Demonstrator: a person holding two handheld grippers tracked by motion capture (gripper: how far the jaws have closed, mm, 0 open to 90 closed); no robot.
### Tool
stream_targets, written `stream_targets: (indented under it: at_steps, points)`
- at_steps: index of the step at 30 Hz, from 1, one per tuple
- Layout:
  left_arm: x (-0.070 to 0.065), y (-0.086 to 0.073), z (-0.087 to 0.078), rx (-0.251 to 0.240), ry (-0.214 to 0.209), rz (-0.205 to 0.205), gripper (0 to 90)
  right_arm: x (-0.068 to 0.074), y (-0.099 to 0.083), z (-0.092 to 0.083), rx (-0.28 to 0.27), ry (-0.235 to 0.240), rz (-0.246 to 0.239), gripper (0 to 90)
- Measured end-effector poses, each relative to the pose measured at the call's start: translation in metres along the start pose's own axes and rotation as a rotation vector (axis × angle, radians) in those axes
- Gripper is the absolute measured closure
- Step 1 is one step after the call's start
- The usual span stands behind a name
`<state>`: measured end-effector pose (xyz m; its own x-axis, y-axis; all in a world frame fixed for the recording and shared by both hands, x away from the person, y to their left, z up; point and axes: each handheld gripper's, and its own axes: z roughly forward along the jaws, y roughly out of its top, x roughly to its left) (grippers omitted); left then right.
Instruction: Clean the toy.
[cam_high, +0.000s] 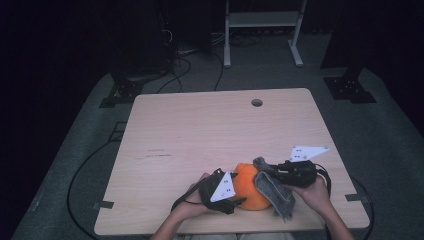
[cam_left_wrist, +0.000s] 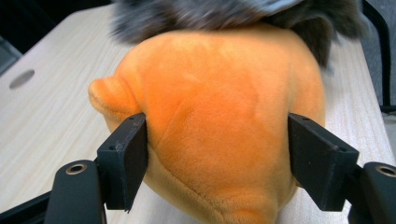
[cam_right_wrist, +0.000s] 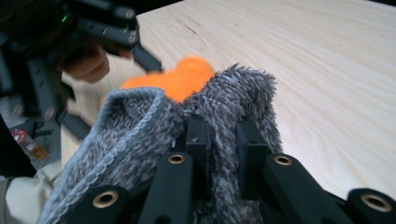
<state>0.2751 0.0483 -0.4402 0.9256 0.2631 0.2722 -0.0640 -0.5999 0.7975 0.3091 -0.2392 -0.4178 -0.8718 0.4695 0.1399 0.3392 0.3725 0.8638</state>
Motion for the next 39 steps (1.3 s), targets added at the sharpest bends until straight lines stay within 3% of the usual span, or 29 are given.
stream_targets:
  at_steps: [4, 6, 8, 9, 11, 13, 15, 18, 22, 25, 28, 30, 32, 39]
  points:
    - [0.007, -0.003, 0.001, 0.003, 0.012, -0.075, 26.9, 0.005, -0.014, -0.014, 0.004, -0.011, -0.007, 77.6]
    - [0.012, -0.006, 0.003, -0.002, 0.023, -0.148, 27.5, 0.012, -0.016, -0.018, -0.002, -0.003, -0.022, 77.6]
    - [0.017, -0.008, 0.004, -0.010, 0.025, -0.217, 27.5, 0.020, -0.014, -0.019, -0.018, 0.031, -0.038, 77.4]
    - [0.018, -0.009, 0.004, -0.013, 0.023, -0.237, 27.1, 0.027, -0.010, -0.018, -0.031, 0.070, -0.054, 77.3]
    - [0.019, -0.009, 0.004, -0.018, 0.014, -0.237, 22.4, 0.036, -0.003, -0.012, -0.014, 0.080, -0.098, 77.3]
    - [0.020, -0.010, 0.002, -0.030, -0.031, -0.243, 15.1, 0.036, 0.000, -0.006, 0.021, 0.055, -0.127, 77.2]
    - [0.020, -0.011, 0.000, -0.039, -0.052, -0.227, 11.5, 0.028, -0.003, -0.005, 0.008, 0.017, -0.093, 77.3]
    - [0.016, -0.011, -0.001, -0.057, -0.057, -0.177, 20.7, 0.017, -0.005, -0.009, -0.016, -0.058, -0.045, 77.3]
    - [0.013, -0.008, -0.001, -0.052, -0.014, -0.131, 27.8, 0.028, 0.002, -0.004, -0.018, -0.093, -0.099, 77.6]
    - [0.011, -0.006, 0.000, -0.051, -0.007, -0.133, 29.5, 0.044, 0.011, 0.006, -0.037, -0.058, -0.152, 77.7]
    - [0.011, -0.005, 0.000, -0.032, -0.004, -0.131, 29.6, 0.061, 0.019, 0.021, -0.036, 0.028, -0.206, 77.7]
    - [0.012, -0.007, 0.000, -0.022, -0.004, -0.138, 30.2, 0.064, 0.018, 0.025, -0.014, 0.037, -0.218, 77.7]
    - [0.013, -0.009, -0.001, -0.017, -0.009, -0.152, 30.8, 0.058, 0.015, 0.022, -0.018, 0.038, -0.193, 77.8]
    - [0.014, -0.012, 0.000, -0.002, -0.016, -0.153, 31.1, 0.024, -0.007, -0.012, -0.033, -0.084, -0.080, 77.8]
